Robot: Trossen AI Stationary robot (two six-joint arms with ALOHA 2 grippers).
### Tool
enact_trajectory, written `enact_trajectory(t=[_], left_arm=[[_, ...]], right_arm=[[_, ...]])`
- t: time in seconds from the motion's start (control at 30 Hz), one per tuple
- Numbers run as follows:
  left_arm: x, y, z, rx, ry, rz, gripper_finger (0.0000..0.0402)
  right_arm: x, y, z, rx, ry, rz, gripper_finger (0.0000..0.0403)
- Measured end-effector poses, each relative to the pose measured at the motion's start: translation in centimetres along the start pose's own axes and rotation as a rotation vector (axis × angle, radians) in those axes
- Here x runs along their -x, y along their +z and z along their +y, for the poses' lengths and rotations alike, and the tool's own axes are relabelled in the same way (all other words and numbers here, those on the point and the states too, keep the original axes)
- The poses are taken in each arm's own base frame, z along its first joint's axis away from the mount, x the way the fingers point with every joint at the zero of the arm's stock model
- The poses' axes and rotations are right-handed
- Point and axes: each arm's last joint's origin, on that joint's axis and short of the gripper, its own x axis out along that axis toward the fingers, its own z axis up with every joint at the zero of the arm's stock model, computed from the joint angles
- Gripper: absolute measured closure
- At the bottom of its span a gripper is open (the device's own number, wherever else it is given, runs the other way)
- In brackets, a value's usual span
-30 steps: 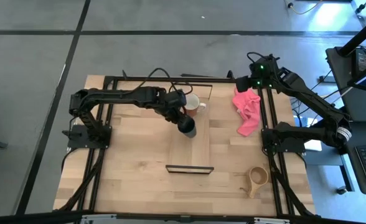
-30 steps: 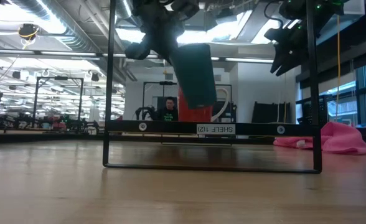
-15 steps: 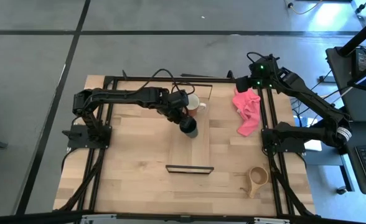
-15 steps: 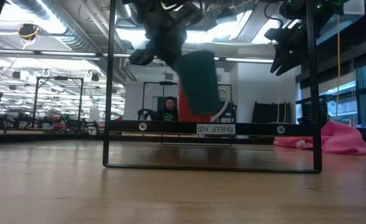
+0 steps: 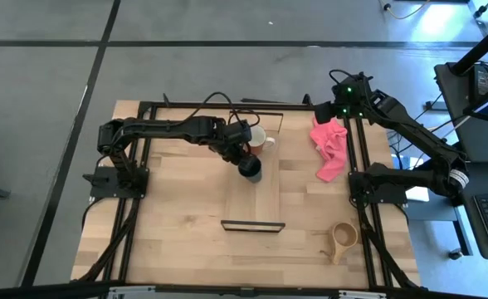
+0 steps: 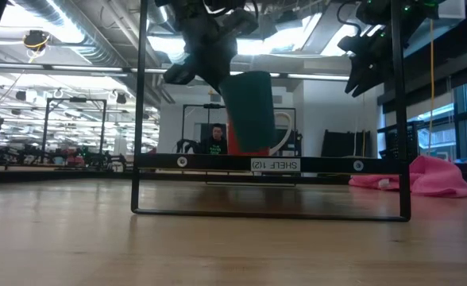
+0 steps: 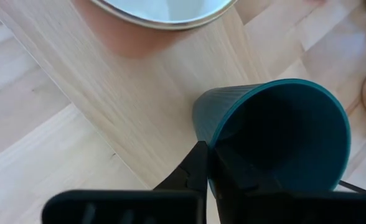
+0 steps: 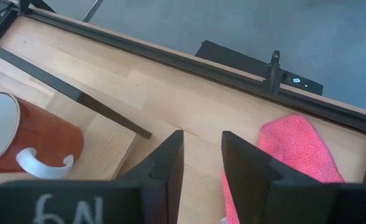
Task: Stack small to large cups/mugs on shelf
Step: Put the blue cup on the shelf
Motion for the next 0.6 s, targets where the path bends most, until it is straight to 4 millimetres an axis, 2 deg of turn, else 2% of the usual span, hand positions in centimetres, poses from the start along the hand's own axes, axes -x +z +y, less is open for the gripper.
enact_trajectory(t=[0.37,0.6], left_arm=[[0.00,-0.09,0.10,0.002,0.010,0.009,0.0387],[0.00,-0.10,0.08,0.001,0.006,0.014,0.0362]], right_arm=[[0.00,0.00,-0.01,0.003,0.000,0.000,0.0292],[0.00,0.00,-0.01,0.003,-0.001,0.000,0.0292]])
